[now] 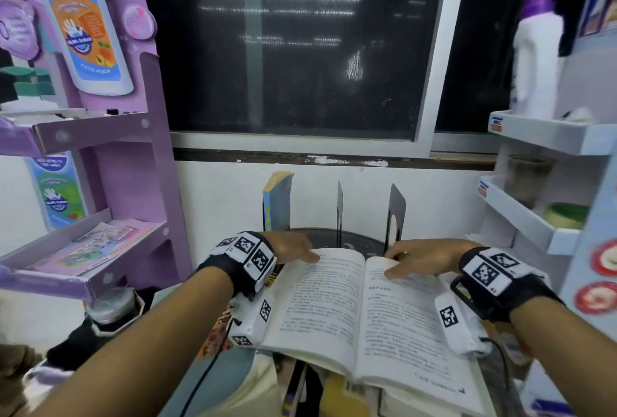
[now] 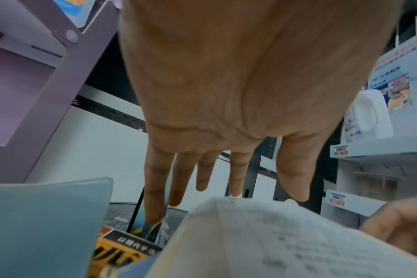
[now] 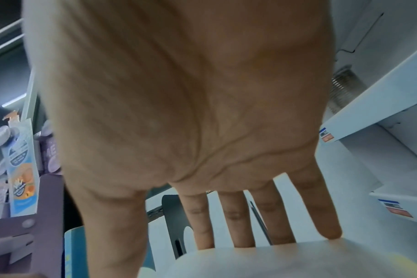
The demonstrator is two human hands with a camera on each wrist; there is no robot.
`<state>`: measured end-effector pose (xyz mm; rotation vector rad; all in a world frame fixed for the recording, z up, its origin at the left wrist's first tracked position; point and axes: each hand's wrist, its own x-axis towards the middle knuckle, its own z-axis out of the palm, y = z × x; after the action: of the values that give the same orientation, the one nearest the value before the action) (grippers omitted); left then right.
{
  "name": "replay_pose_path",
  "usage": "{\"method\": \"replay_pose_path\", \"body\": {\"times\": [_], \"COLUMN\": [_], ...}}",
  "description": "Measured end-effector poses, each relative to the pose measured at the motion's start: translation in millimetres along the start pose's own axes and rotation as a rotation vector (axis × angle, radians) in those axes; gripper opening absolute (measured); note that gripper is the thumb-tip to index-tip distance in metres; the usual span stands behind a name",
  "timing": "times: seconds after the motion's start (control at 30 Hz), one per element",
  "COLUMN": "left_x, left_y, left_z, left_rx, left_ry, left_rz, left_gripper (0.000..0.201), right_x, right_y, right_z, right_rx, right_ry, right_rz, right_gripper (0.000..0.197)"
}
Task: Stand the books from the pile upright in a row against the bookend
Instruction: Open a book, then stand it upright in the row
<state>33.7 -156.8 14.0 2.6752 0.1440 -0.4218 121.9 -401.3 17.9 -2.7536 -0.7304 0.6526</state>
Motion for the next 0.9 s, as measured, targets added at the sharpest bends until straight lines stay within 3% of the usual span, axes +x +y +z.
{"method": "replay_pose_path", "body": {"times": [0.2,0.43,0.5,0.53,0.63,0.73,0.9], "left_x": [5.5,9.1,11.7,11.2,1.7,-5.2,-19.2], "left_y": [-14.6,-22.7,-26.9,-27.3,-20.5,-16.8,-12.1], "left_z": [10.4,6.2,2.7,0.5,-4.5,-9.5,-14.2], "left_rx": [-0.175,-0.348,-0.369,-0.397,-0.426,-0.420,-0.641], "left_ry": [-0.048,0.046,0.088,0.104,0.174,0.230,0.288], "left_rz": [-0.153,-0.118,-0.100,-0.083,-0.044,-0.001,0.110], "left_gripper": [0.071,0.085,0.103,0.102,0.068,0.056,0.037], "right_x": [-0.8,1.8,1.6,1.4,-0.9,-5.6,-14.8], "right_y": [8.8,8.3,7.8,7.5,3.5,-4.4,-19.4], "right_z": [3.3,-2.1,-4.9,-6.3,-11.4,-18.1,-27.2], "right_rx": [0.017,0.048,0.069,0.085,0.103,0.089,0.063], "right_ry": [-0.001,0.076,0.097,0.107,0.140,0.171,0.223], "right_rz": [-0.016,-0.032,-0.033,-0.039,-0.060,-0.082,-0.119], "right_gripper": [0.042,0.037,0.037,0.036,0.038,0.042,0.040]}}
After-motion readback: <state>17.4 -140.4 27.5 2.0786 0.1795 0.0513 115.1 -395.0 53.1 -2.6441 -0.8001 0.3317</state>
